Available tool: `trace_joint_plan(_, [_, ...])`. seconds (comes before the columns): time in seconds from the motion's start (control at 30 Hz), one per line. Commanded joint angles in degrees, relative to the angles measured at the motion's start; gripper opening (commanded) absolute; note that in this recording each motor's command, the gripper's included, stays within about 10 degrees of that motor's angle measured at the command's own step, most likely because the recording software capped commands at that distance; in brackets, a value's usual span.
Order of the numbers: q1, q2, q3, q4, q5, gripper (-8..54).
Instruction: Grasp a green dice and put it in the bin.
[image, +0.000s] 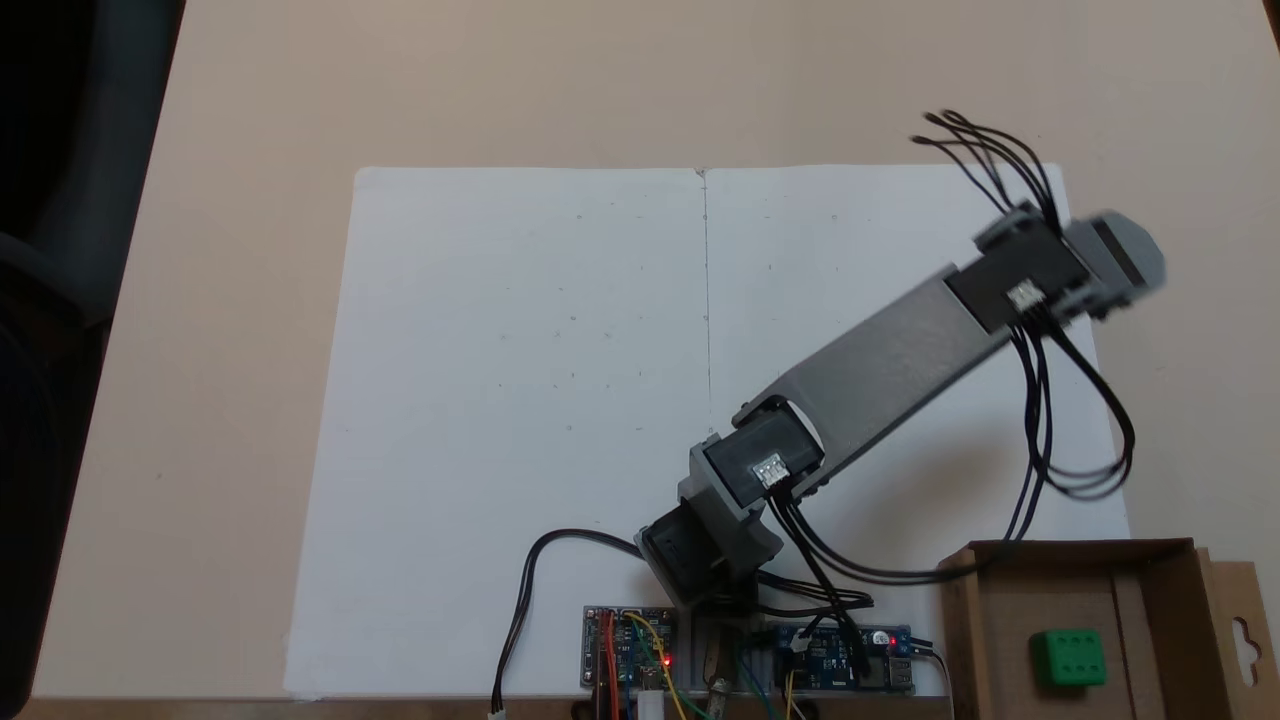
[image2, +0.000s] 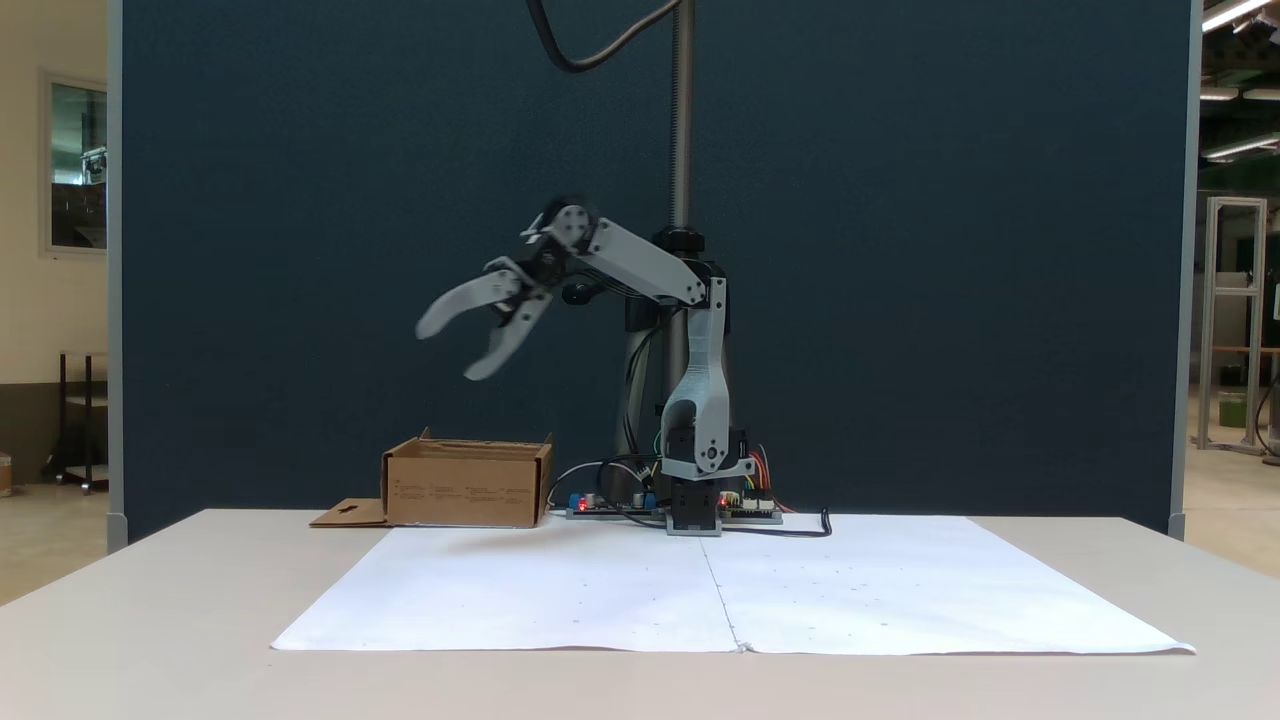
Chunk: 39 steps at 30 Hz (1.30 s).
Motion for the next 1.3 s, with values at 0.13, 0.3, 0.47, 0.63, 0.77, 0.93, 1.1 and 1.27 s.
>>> trace_joint_plan(0.13, [-17.8,2.7,-2.3,-2.9,4.0,37.5])
trace_joint_plan(0.3, [-30.2,2.5,-2.3,-4.4,4.0,42.5])
trace_joint_plan(0.47, [-40.1,2.5,-1.8,-8.0,4.0,42.5])
trace_joint_plan(0.63, [-48.0,5.9,7.3,-16.6,4.0,42.7])
trace_joint_plan(0.77, [-52.7,14.9,25.2,-25.2,3.7,42.8])
trace_joint_plan(0.93, [-53.3,24.5,39.6,-35.8,3.4,42.6])
trace_joint_plan(1.1, [-53.2,33.6,49.7,-45.8,3.2,43.5])
trace_joint_plan(1.27, [-52.6,42.5,55.5,-53.9,2.5,45.4])
